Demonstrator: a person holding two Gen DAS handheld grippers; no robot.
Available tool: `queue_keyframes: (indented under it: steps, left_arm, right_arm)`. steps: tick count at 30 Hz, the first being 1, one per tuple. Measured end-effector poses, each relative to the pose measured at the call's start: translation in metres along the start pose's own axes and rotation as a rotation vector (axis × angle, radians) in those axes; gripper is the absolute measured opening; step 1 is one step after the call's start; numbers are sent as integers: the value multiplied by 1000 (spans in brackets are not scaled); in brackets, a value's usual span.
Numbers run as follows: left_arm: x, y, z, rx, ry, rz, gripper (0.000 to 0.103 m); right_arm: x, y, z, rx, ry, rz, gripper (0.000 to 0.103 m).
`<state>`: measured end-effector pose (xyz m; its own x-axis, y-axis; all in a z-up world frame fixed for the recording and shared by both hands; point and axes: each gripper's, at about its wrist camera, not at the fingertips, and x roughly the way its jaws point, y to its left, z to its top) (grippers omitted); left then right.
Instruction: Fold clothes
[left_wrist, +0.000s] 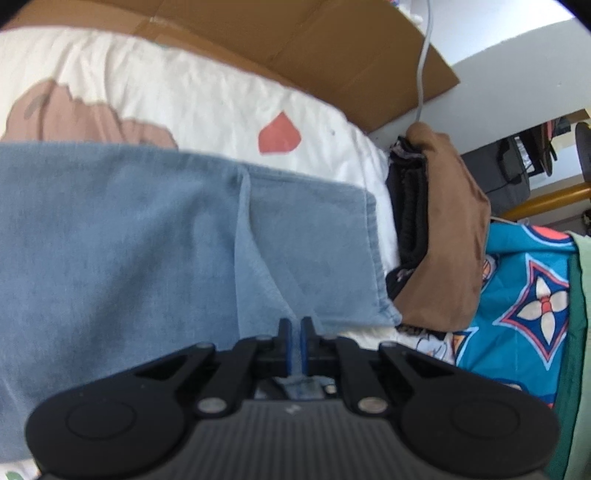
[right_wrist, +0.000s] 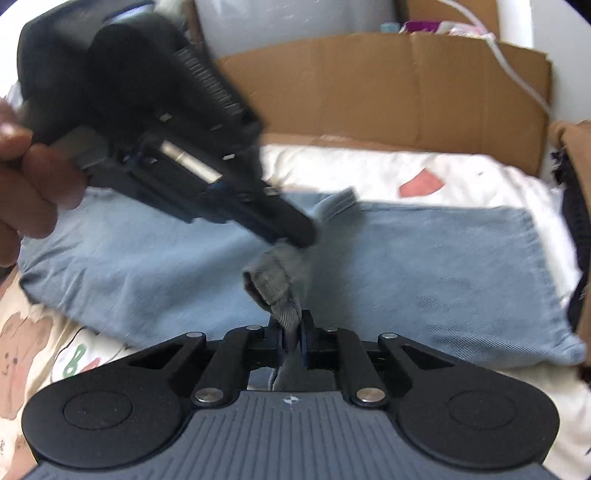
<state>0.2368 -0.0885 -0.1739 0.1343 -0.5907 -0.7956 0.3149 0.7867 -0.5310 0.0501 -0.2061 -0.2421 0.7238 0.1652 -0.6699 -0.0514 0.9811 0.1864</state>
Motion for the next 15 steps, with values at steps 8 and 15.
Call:
queue_keyframes:
  steps: [8,15]
  left_arm:
    - [-24,5,23,42,-118,35,25]
    - [-24,52,9,-48,-133,85,29]
  right_arm:
    - [-9,-71,39,59,-15,-115,6]
    - [9,-122,66,65,20,-163,6]
